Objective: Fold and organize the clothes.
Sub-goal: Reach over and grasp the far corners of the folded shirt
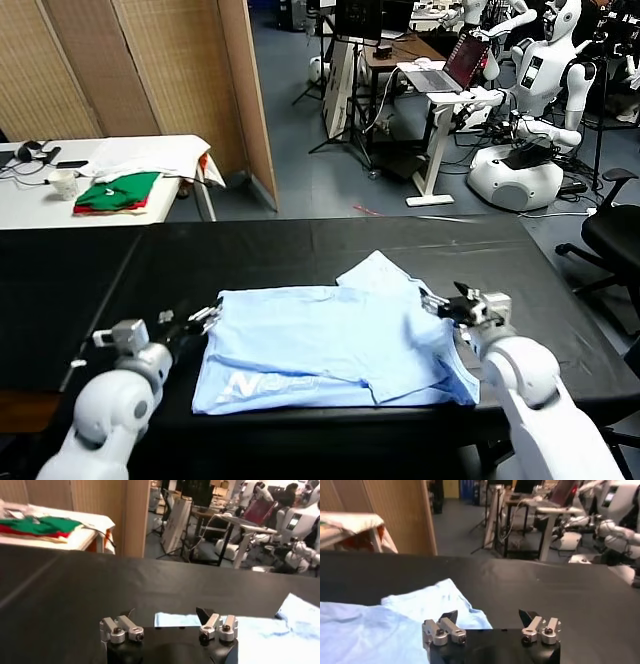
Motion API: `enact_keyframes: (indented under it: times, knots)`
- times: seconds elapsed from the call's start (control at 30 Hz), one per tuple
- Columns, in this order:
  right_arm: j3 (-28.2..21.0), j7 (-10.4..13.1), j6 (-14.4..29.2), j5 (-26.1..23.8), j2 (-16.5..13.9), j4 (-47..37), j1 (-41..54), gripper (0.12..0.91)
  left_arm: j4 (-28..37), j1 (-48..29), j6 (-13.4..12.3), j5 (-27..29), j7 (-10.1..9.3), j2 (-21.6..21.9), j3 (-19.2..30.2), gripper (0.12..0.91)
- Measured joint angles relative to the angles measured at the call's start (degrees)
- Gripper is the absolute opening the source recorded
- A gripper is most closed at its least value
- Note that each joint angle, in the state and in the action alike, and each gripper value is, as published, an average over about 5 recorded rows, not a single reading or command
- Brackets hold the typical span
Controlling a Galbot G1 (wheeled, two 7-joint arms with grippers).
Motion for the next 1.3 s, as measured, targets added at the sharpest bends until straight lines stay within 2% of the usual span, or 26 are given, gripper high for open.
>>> enact_keyframes:
  times: [0.3,0.47,0.83,0.97,1.03,1.1,1.17,1.3]
  knots:
    - [-3.80,-1.01,0.30,-0.41,1.43,-7.57,7.08,0.907,6.18,-5.59,2.62,-3.20,0.95,1.60,4.47,0.907]
    - [-5.01,-1.28,0.22,-0.34,1.89,-10.90,10.03,0.907,7.89,-7.45,2.66,-2.70,1.80,1.97,6.43,0.907]
    - [-6.80,-2.23,-0.83,-0.06,2.72,-14.28,12.19,0.905,10.91,-10.51,1.77,-1.19,1.77,1.32,8.66,0.907]
    - [-7.18,-2.55,-1.61,0.08,2.70,-13.94,11.66,0.874,11.46,-10.58,1.81,-0.90,1.98,1.29,8.86,0.903]
    - [-7.33,-2.68,-1.78,0.10,2.66,-13.75,11.38,0.834,11.49,-10.34,1.87,-0.64,2.22,1.32,8.95,0.874]
    - [-7.41,-2.75,-1.82,0.11,2.64,-13.69,11.18,0.753,11.48,-10.09,1.91,-0.34,2.46,1.33,9.06,0.817]
    - [-7.37,-2.77,-1.82,0.11,2.63,-13.65,11.02,0.651,11.45,-9.89,1.93,-0.05,2.66,1.31,9.15,0.714]
    - [-7.00,-2.87,-0.81,0.05,2.63,-13.55,10.68,0.389,11.45,-9.67,1.92,0.26,2.85,1.24,9.22,0.477]
